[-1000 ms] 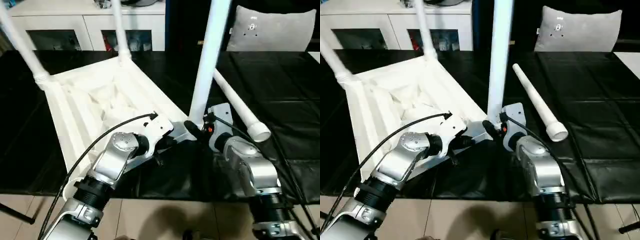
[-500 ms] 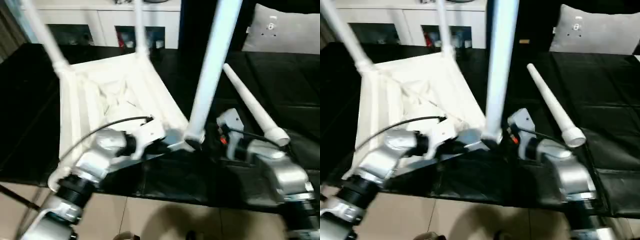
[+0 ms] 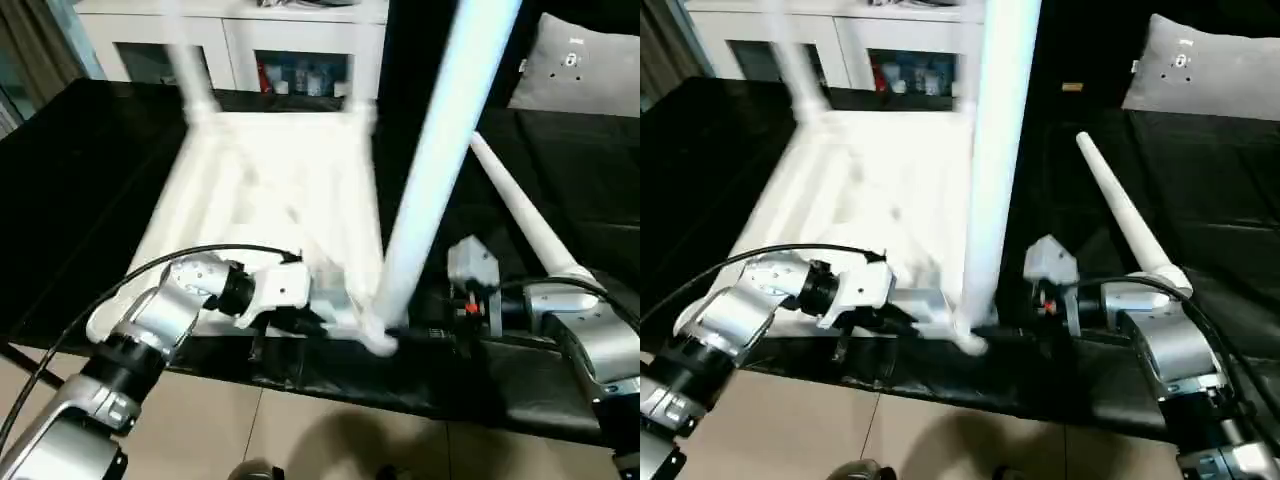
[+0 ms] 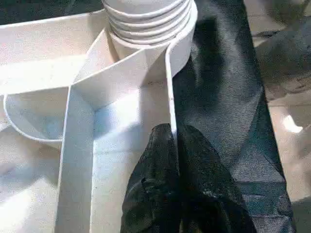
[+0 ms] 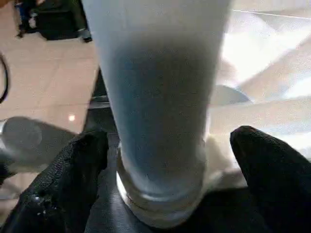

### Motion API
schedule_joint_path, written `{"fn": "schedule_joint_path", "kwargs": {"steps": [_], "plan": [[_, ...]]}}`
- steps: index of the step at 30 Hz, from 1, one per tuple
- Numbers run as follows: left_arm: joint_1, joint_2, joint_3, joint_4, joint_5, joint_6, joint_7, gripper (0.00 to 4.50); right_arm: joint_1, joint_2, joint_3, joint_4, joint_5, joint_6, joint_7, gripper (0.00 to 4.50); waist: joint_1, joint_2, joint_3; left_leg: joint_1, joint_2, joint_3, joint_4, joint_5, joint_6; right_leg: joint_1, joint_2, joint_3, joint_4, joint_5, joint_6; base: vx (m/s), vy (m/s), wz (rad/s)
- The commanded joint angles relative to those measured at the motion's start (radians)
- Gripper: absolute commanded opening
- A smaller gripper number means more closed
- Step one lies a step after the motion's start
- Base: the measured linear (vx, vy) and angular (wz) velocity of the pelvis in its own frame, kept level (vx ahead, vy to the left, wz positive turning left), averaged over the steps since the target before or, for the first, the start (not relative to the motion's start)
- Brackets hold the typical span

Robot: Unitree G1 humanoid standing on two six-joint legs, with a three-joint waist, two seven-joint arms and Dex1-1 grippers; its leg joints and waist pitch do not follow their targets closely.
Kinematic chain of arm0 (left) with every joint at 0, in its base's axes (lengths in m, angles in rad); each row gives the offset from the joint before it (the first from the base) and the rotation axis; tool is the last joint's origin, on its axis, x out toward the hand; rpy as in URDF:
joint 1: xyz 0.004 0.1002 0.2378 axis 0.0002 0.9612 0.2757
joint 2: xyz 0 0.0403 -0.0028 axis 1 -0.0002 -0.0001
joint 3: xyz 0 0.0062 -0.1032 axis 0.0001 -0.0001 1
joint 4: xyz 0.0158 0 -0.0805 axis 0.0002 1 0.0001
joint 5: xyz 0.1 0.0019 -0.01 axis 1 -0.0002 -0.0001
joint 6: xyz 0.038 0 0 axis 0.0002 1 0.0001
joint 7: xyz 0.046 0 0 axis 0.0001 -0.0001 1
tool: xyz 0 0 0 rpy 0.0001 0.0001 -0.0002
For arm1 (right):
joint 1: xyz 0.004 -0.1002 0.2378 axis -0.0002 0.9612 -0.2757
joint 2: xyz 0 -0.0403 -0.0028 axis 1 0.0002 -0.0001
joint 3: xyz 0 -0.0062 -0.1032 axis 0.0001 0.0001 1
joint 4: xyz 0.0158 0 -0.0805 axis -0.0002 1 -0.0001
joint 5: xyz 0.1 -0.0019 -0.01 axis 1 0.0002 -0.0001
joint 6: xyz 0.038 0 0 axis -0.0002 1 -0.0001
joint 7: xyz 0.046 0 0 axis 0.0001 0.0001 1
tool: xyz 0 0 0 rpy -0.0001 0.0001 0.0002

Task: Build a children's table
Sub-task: Rotate leg to tighten

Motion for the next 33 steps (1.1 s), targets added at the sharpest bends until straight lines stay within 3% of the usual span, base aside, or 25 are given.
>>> {"fn": "schedule_joint_path", "kwargs": {"steps": [1,5,11,18,21,25,26,28,30,32,33], "plan": [[-0.020,-0.009,-0.032,0.012,0.018,-0.042,-0.036,0.00,-0.007,0.000,0.022,0.017,-0.018,-0.030,0.018,4.05,-0.005,-0.012,-0.079,0.004,0.055,-0.012,-0.068,-0.126,0.104,0.068,-0.067,0.059,-0.057,-0.268,-0.204,0.000,0.000,0.00],[-0.024,-0.013,-0.032,0.026,0.020,-0.053,-0.027,0.00,-0.003,0.001,0.036,0.016,-0.019,-0.037,0.028,3.99,-0.005,-0.014,-0.079,0.003,0.056,-0.012,-0.068,-0.116,0.103,0.068,-0.066,0.059,-0.056,-0.268,-0.197,0.000,0.000,0.00],[-0.030,-0.015,-0.031,0.057,0.021,-0.083,-0.032,0.00,-0.006,0.004,0.056,0.033,-0.023,-0.046,0.038,3.34,-0.005,-0.015,-0.079,0.003,0.054,-0.012,-0.067,-0.120,0.105,0.067,-0.067,0.058,-0.060,-0.293,-0.186,0.000,0.000,0.00],[-0.031,-0.012,-0.027,0.067,0.021,-0.089,-0.031,0.00,-0.005,0.007,0.056,0.032,-0.007,-0.024,0.045,2.79,-0.004,-0.016,-0.078,0.003,0.055,-0.011,-0.067,-0.110,0.111,0.067,-0.065,0.059,-0.056,-0.269,-0.197,0.000,0.000,0.00],[-0.021,-0.017,-0.011,0.052,0.002,-0.057,-0.021,0.00,0.005,0.026,0.039,0.007,0.040,0.021,0.035,2.68,-0.004,-0.017,-0.078,0.003,0.055,-0.011,-0.068,-0.114,0.110,0.068,-0.066,0.059,-0.058,-0.283,-0.195,0.000,0.000,0.00],[0.012,-0.044,0.027,-0.024,-0.031,0.075,0.048,0.00,0.030,0.111,0.008,-0.045,0.084,0.117,-0.099,2.65,-0.006,-0.011,-0.074,0.002,0.059,-0.014,-0.072,-0.116,0.100,0.067,-0.066,0.059,-0.058,-0.281,-0.197,0.000,0.000,0.00],[0.012,-0.044,0.027,-0.024,-0.031,0.075,0.048,0.00,0.030,0.111,0.008,-0.045,0.084,0.117,-0.099,2.65,-0.012,-0.013,-0.073,0.002,0.054,-0.012,-0.072,-0.130,0.093,0.067,-0.064,0.057,-0.062,-0.303,-0.192,0.000,0.000,0.00],[0.030,-0.078,0.042,-0.076,-0.028,0.170,0.125,0.00,0.027,0.188,-0.010,-0.036,0.055,0.160,-0.249,2.62,-0.019,-0.010,-0.068,0.004,0.052,-0.013,-0.074,-0.157,0.074,0.064,-0.065,0.056,-0.070,-0.356,-0.176,0.000,0.000,0.00],[0.039,-0.116,0.051,-0.109,-0.026,0.231,0.187,0.00,0.018,0.253,-0.032,-0.015,0.028,0.174,-0.375,2.61,-0.033,-0.013,-0.063,-0.001,0.050,-0.017,-0.080,-0.177,0.046,0.069,-0.066,0.053,-0.075,-0.418,-0.151,0.000,0.000,0.00],[0.038,-0.161,0.056,-0.117,-0.020,0.269,0.245,0.00,0.001,0.306,-0.054,0.016,0.002,0.177,-0.482,2.59,-0.057,-0.017,-0.060,0.000,0.039,-0.018,-0.079,-0.205,0.030,0.067,-0.065,0.046,-0.092,-0.511,-0.109,0.000,0.000,0.00],[0.024,-0.218,0.061,-0.098,-0.005,0.299,0.323,0.00,-0.016,0.355,-0.080,0.048,-0.023,0.180,-0.588,2.58,-0.061,-0.016,-0.060,0.001,0.038,-0.020,-0.078,-0.211,0.030,0.067,-0.066,0.044,-0.095,-0.524,-0.101,0.000,0.000,0.00]]}}
